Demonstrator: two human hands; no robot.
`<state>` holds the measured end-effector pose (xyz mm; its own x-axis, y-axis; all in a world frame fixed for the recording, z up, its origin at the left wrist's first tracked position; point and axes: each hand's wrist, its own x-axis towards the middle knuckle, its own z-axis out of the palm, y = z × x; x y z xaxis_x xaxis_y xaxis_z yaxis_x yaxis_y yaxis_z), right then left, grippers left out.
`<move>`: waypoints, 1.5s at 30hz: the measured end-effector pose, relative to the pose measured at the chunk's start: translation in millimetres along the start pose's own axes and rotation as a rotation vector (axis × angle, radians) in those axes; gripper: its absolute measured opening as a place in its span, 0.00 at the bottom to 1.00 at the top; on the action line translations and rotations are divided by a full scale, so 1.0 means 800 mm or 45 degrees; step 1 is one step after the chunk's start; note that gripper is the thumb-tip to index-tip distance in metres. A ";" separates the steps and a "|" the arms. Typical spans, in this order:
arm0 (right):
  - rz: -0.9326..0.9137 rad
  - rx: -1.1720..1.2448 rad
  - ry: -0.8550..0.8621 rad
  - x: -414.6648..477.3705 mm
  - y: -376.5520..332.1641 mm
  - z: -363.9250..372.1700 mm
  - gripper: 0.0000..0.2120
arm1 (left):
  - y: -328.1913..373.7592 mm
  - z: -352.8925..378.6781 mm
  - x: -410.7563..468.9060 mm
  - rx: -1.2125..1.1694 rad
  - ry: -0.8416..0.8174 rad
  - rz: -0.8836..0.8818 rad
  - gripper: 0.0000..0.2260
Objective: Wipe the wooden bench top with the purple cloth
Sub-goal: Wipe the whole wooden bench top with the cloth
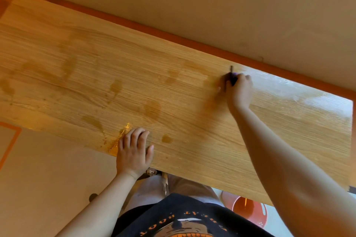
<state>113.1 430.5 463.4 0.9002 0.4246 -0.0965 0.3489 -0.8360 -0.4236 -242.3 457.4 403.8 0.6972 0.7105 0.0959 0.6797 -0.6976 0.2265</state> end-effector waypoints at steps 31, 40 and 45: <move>-0.768 0.045 -0.387 -0.012 -0.122 0.066 0.15 | 0.004 -0.006 0.002 0.003 -0.045 -0.043 0.20; -0.750 -0.029 -0.252 0.091 -0.077 0.028 0.12 | 0.005 -0.005 0.001 0.020 -0.068 -0.056 0.20; -0.748 -0.048 -0.255 0.124 -0.094 0.031 0.12 | 0.003 -0.005 0.000 0.013 -0.056 -0.060 0.20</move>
<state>169.7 543.9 463.4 0.4899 0.8714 -0.0253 0.7834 -0.4528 -0.4257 -241.4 455.8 408.0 0.6737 0.7378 0.0431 0.7140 -0.6648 0.2196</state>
